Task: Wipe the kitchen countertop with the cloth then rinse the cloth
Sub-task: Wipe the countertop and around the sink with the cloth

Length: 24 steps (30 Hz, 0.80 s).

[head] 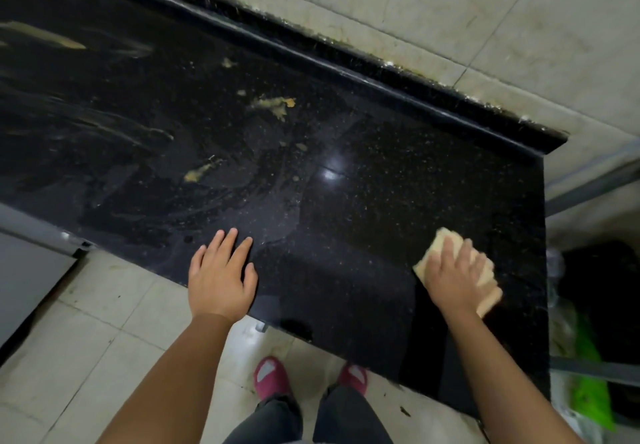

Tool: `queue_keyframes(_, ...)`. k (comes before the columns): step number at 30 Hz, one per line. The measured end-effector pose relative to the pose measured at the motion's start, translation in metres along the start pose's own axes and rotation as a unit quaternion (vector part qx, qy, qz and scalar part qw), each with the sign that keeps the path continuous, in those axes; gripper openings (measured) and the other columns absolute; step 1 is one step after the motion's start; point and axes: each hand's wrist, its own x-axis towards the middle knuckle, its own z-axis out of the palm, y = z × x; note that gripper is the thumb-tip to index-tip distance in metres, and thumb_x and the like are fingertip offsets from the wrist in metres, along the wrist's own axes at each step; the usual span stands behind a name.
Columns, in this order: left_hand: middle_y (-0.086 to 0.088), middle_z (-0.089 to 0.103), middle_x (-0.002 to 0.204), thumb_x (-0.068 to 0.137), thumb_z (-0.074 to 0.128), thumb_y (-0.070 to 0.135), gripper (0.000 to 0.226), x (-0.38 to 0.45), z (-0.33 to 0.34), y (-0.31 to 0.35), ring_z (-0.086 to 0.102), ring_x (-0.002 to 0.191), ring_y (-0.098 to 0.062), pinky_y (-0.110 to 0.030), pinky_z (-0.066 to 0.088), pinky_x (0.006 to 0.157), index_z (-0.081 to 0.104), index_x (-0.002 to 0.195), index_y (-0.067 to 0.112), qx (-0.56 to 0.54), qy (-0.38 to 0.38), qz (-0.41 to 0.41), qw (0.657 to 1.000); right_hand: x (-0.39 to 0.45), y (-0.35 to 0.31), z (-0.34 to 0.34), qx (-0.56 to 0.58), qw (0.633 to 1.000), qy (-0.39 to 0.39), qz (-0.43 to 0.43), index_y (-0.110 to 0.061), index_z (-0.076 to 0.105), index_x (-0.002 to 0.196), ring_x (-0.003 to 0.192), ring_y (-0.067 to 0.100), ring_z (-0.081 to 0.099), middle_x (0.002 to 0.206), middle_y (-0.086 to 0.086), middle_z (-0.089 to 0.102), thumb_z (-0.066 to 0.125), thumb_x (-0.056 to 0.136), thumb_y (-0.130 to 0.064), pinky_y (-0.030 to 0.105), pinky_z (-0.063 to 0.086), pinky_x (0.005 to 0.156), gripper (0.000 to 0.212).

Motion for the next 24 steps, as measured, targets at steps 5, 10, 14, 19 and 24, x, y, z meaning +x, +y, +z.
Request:
queue_keyframes(5, -0.015, 0.061, 0.121, 0.081, 0.029, 0.032, 0.053, -0.004, 0.002, 0.005, 0.053, 0.117, -0.034, -0.049, 0.040, 0.095, 0.066, 0.111, 0.008, 0.005, 0.003, 0.016, 1.000, -0.018, -0.121, 0.025, -0.077, 0.976, -0.036, -0.201, -0.032, 0.007, 0.148, 0.143, 0.025, -0.004, 0.157, -0.002, -0.005, 0.017, 0.099, -0.040, 0.054, -0.001, 0.113, 0.051)
queue_keyframes(10, -0.014, 0.063, 0.119, 0.081, 0.030, 0.029, 0.051, 0.003, 0.001, 0.003, 0.056, 0.115, -0.032, -0.049, 0.041, 0.094, 0.066, 0.110, 0.008, 0.009, -0.003, 0.024, 1.000, -0.073, -0.160, 0.052, -0.125, 0.919, -0.049, -0.371, -0.032, 0.021, 0.146, 0.144, 0.028, 0.008, 0.157, 0.000, 0.009, -0.003, 0.083, -0.048, 0.058, 0.005, 0.111, 0.068)
queue_keyframes(14, -0.014, 0.064, 0.117, 0.082, 0.031, 0.025, 0.049, 0.000, -0.003, -0.009, 0.059, 0.111, -0.032, -0.045, 0.040, 0.098, 0.064, 0.111, 0.004, -0.013, 0.016, 0.074, 0.997, -0.093, -0.108, 0.065, -0.165, 0.877, -0.011, -0.451, -0.033, 0.048, 0.127, 0.123, 0.028, 0.045, 0.134, 0.000, 0.054, 0.012, 0.097, -0.043, 0.051, 0.019, 0.104, 0.048)
queue_keyframes(19, -0.015, 0.066, 0.113, 0.080, 0.034, 0.023, 0.046, -0.003, -0.017, -0.043, 0.061, 0.107, -0.034, -0.055, 0.045, 0.087, 0.066, 0.107, 0.005, 0.030, 0.037, 0.132, 0.990, -0.085, -0.018, 0.052, -0.157, 0.872, 0.001, -0.463, -0.037, 0.025, 0.137, 0.138, 0.020, 0.018, 0.145, 0.000, 0.028, 0.003, 0.098, -0.048, 0.045, 0.016, 0.105, 0.046)
queue_keyframes(24, -0.019, 0.057, 0.125, 0.085, 0.030, 0.028, 0.050, -0.011, -0.014, -0.074, 0.051, 0.119, -0.038, -0.057, 0.035, 0.096, 0.060, 0.117, 0.004, 0.063, 0.033, 0.056, 0.996, -0.041, -0.052, 0.023, -0.084, 0.977, 0.010, -0.194, -0.027, 0.030, 0.144, 0.141, 0.032, 0.015, 0.155, 0.006, 0.020, 0.026, 0.097, -0.042, 0.062, 0.015, 0.107, 0.050)
